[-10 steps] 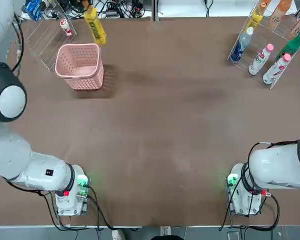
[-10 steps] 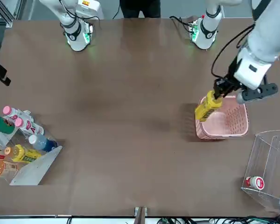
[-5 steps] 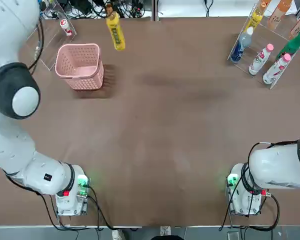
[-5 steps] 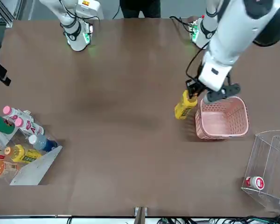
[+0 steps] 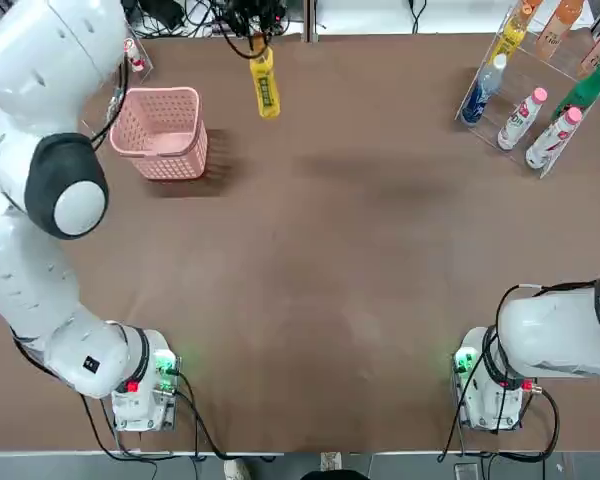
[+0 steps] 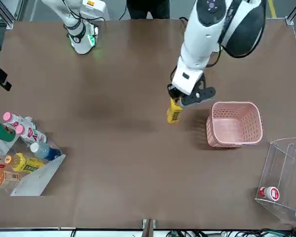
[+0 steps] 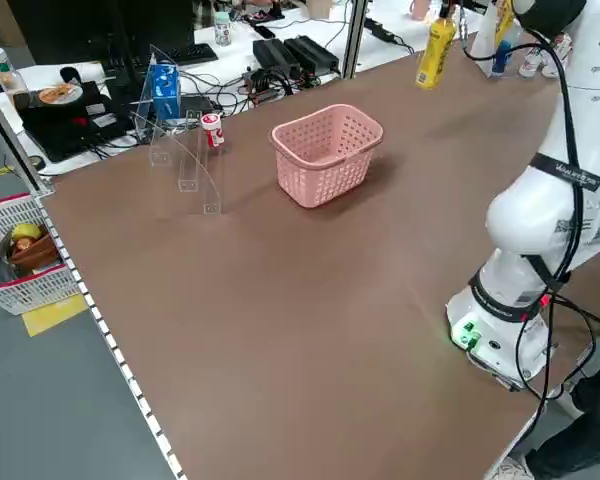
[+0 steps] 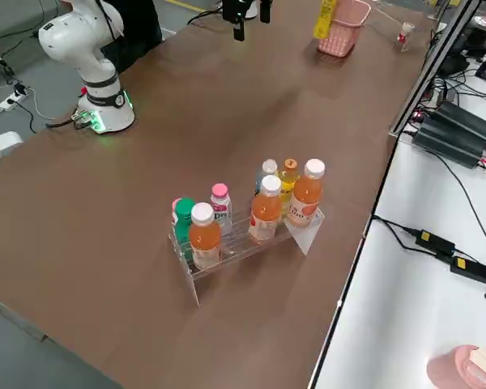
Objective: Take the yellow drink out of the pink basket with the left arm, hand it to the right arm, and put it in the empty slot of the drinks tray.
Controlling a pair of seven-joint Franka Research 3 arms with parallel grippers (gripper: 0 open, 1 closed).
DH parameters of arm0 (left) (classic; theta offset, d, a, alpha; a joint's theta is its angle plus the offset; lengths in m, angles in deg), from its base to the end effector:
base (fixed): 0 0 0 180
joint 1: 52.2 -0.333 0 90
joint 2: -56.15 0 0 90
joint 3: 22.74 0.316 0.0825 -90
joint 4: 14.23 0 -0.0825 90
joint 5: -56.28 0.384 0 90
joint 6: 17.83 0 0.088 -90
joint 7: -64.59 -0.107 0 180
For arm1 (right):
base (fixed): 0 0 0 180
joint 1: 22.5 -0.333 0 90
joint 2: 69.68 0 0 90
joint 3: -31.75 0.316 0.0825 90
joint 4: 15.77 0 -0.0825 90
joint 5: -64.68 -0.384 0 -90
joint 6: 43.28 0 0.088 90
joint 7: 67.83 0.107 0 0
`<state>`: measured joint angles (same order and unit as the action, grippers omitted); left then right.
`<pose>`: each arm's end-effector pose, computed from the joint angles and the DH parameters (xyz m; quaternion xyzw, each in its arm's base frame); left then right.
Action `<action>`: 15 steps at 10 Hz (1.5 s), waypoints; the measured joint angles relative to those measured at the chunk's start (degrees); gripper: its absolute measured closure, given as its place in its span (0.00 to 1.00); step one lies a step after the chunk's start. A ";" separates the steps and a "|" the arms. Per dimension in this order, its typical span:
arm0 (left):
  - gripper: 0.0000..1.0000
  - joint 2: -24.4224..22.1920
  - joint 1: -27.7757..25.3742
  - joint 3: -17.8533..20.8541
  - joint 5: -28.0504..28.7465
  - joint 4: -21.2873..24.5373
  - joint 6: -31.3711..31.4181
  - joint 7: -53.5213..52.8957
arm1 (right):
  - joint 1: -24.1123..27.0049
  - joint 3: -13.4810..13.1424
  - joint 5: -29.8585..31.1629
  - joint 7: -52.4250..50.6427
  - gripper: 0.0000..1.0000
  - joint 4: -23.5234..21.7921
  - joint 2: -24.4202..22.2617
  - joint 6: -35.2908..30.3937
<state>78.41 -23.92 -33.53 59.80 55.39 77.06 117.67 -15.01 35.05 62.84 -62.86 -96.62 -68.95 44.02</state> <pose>0.5436 -0.4002 0.5652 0.9913 0.1280 0.0171 0.0244 0.5513 -0.0371 0.6881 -0.9956 0.0782 -0.0498 0.0167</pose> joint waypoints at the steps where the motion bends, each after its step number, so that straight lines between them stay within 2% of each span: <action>1: 0.66 1.43 1.60 -0.04 2.02 -0.44 0.92 1.53 | 0.00 0.00 0.00 0.00 0.01 0.00 0.00 0.00; 3: 0.66 5.22 5.39 -0.05 4.95 -1.30 3.76 5.68 | 0.00 0.00 0.00 0.00 0.01 0.00 0.00 0.00; 8: 0.66 12.65 9.25 0.95 5.46 -2.14 11.35 7.68 | 0.00 0.00 0.00 0.00 0.01 0.00 0.00 0.00; 11: 0.66 15.51 12.00 2.56 5.47 -2.44 14.44 10.31 | 0.00 -0.01 0.00 0.00 0.01 0.00 0.00 0.00; 15: 0.66 16.99 15.44 5.30 5.47 -3.49 15.37 11.05 | -0.08 0.33 -0.03 0.00 0.01 0.01 0.00 0.00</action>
<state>95.39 -8.48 -28.23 65.27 51.90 92.43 128.72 -15.09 35.39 62.81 -62.87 -96.61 -68.95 44.03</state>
